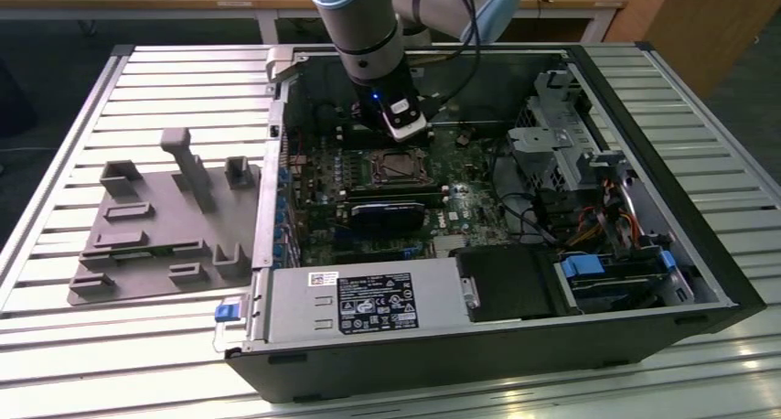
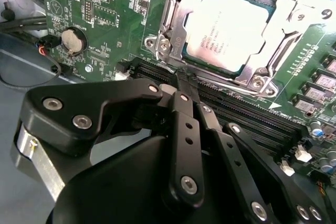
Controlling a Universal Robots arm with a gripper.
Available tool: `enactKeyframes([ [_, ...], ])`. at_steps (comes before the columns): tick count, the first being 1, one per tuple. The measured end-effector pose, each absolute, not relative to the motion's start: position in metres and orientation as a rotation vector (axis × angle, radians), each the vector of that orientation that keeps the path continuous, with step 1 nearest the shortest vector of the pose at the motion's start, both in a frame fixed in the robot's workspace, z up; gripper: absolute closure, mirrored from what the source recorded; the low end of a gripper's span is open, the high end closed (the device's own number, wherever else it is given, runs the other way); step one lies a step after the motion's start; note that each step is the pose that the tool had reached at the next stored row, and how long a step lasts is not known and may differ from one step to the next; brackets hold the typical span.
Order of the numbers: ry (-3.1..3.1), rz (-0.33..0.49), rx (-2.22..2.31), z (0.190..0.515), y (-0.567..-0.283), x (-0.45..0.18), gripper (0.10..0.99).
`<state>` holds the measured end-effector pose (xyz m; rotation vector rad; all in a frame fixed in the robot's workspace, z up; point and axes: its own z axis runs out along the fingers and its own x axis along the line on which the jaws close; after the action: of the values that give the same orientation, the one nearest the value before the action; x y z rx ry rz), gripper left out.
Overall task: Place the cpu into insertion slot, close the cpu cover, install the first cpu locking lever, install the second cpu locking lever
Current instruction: 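Install the first cpu locking lever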
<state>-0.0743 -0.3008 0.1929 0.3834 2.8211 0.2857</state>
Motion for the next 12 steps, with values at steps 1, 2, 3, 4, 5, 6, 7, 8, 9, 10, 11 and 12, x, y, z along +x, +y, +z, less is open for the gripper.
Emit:
enactKeyframes([
  [1,2.82,0.285,0.387,0.1925,-0.3008,-0.0743,0.984],
  [2,2.82,0.284,0.391,0.1921,-0.3008,-0.0743,0.984],
  [3,2.819,0.282,0.395,0.1918,-0.3008,-0.0743,0.984],
  [4,2.818,0.281,0.399,0.1914,-0.3008,-0.0743,0.984],
  [5,2.817,0.279,0.403,0.1912,-0.3008,-0.0743,0.984],
  [6,2.817,0.278,0.407,0.1909,-0.3009,-0.0743,0.984],
  [7,2.816,0.277,0.412,0.1905,-0.3009,-0.0743,0.984],
  [8,2.814,0.276,0.416,0.1901,-0.3008,-0.0742,0.984],
  [9,2.813,0.275,0.42,0.1897,-0.3007,-0.0742,0.984],
  [10,2.813,0.274,0.425,0.1894,-0.3007,-0.0742,0.984],
  [11,2.812,0.273,0.429,0.1893,-0.3008,-0.0742,0.984],
  [12,2.812,0.273,0.431,0.1891,-0.3008,-0.0743,0.984],
])
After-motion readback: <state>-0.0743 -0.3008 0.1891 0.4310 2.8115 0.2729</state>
